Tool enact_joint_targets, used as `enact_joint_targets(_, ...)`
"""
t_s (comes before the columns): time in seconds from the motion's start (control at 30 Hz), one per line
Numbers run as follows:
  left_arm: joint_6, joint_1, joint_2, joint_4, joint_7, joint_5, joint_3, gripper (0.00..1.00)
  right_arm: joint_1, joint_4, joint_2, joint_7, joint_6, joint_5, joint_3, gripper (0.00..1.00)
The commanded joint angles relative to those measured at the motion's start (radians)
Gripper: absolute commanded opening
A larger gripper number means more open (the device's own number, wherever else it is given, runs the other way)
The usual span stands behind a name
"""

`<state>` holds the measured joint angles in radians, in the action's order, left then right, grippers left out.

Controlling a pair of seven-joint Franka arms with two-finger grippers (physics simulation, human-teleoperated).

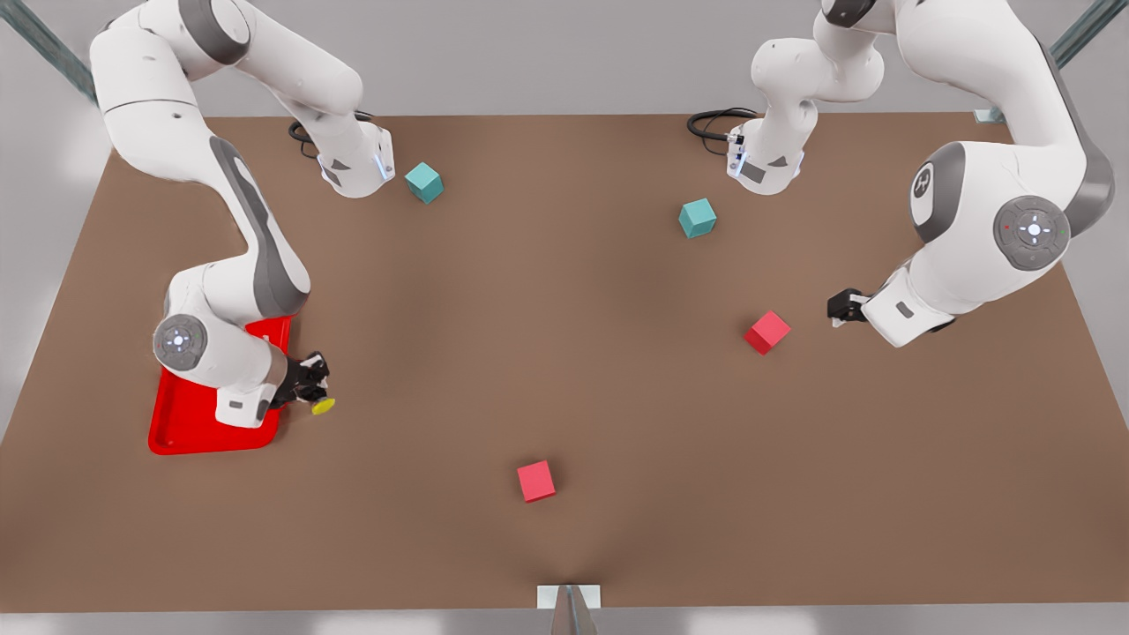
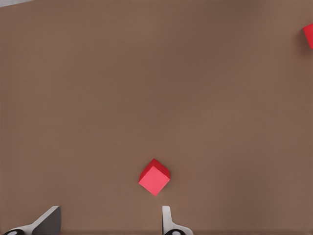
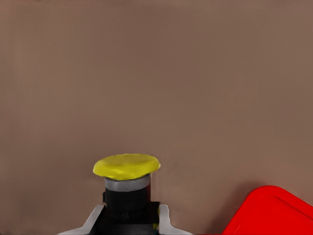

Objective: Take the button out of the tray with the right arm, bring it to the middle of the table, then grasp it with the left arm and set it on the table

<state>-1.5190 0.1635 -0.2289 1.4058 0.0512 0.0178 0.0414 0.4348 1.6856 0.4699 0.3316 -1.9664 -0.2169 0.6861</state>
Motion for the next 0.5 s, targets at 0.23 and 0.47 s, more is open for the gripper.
enact_joint_targets(0.23, 0.002, 0.001, 0.0, -0.001, -0.002, 0.001, 0.0, 1.0, -0.593, -0.417, 0.285, -1.388, 0.142, 0.018, -0.106, 0.36)
enact_joint_targets(0.47, -0.003, 0.001, -0.01, -0.001, -0.002, 0.002, 0.0, 1.0, -0.958, -0.782, 0.546, -1.905, 0.004, 0.021, -0.269, 0.39)
